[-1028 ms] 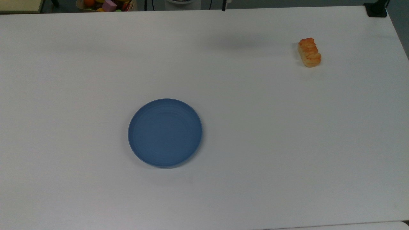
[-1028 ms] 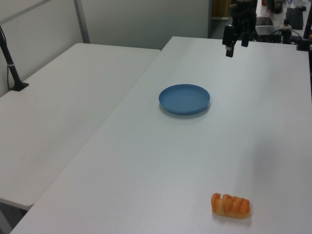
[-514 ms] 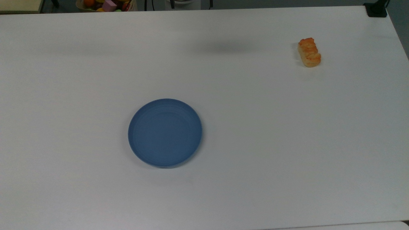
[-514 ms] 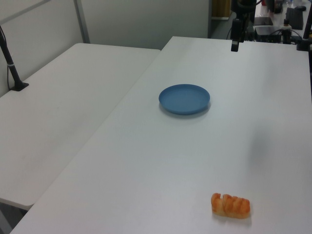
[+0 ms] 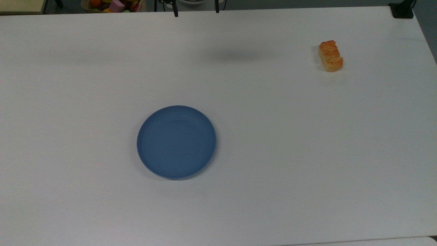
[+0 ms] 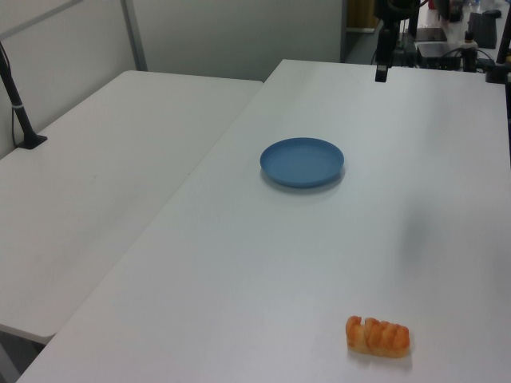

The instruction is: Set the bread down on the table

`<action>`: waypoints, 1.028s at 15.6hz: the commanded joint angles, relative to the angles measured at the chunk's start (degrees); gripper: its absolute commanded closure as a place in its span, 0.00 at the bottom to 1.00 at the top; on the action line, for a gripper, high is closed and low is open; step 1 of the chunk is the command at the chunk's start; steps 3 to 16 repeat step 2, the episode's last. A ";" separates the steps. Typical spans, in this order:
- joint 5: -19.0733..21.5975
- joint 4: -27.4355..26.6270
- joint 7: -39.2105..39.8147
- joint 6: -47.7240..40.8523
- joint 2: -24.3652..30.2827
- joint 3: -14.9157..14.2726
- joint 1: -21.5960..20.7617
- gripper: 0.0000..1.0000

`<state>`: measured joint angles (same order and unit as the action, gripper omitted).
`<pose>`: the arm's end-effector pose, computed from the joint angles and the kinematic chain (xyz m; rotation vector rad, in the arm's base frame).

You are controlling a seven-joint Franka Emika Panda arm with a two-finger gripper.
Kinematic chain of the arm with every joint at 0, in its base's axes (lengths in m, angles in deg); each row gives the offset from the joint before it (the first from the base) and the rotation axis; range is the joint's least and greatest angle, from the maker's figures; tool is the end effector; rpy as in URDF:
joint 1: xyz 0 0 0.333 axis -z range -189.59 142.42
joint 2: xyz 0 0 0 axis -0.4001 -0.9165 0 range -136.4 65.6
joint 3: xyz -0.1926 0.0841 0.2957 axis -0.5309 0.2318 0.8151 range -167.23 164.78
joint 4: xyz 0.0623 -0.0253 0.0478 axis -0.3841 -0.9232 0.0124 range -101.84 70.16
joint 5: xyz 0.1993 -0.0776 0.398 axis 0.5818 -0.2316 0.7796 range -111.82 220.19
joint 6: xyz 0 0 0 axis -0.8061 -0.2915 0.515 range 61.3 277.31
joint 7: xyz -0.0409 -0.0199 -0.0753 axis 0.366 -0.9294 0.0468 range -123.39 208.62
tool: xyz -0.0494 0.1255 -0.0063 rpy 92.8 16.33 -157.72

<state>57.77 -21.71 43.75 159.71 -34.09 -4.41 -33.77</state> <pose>0.6126 0.0825 0.6143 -3.0678 -0.2080 -0.0711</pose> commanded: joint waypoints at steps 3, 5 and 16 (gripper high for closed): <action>0.64 0.68 1.51 0.59 -0.09 0.11 0.17 0.00; 0.64 0.68 1.51 0.59 -0.09 0.11 0.17 0.00; 0.64 0.68 1.51 0.59 -0.09 0.11 0.17 0.00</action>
